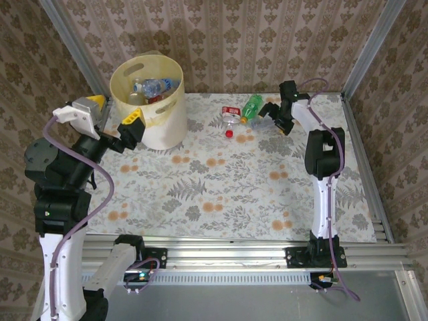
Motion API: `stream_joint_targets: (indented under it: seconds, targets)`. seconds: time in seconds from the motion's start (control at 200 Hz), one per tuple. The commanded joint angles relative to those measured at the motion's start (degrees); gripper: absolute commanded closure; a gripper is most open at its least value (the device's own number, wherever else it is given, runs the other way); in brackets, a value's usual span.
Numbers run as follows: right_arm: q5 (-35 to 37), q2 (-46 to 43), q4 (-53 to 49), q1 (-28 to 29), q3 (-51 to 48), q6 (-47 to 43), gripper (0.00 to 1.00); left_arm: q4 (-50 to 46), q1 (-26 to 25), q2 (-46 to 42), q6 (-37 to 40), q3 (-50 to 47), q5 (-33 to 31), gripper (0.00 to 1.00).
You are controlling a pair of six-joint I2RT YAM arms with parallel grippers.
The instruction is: Throw the plastic bottles in the bin
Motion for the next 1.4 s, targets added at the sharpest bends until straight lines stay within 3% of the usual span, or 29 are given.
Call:
stream_joint_targets:
  seconds: [0.0, 0.455, 0.78, 0.975, 1.395]
  targets:
    - [1.8, 2.2, -3.1, -0.2, 3.3, 1.4, 0.0, -0.1, 0.0, -1.0, 0.8, -0.2, -0.7, 0.0]
    - [3.1, 8.7, -9.0, 0.0, 13.9, -0.4, 0.0, -1.5, 0.1, -1.0, 0.8, 0.0, -0.8, 0.0]
    - [4.2, 10.4, -11.6, 0.0, 15.7, -2.5, 0.02, -2.1, 0.1, -1.2, 0.9, -0.2, -0.7, 0.0]
    - [4.3, 6.5, -7.8, -0.1, 7.5, -3.2, 0.09, -1.6, 0.1, -1.3, 0.3, -0.4, -0.6, 0.0]
    - [3.8, -4.3, 1.3, -0.1, -11.0, -4.3, 0.4, -1.1, 0.0, -1.3, -1.9, -0.5, 2.4, 0.0]
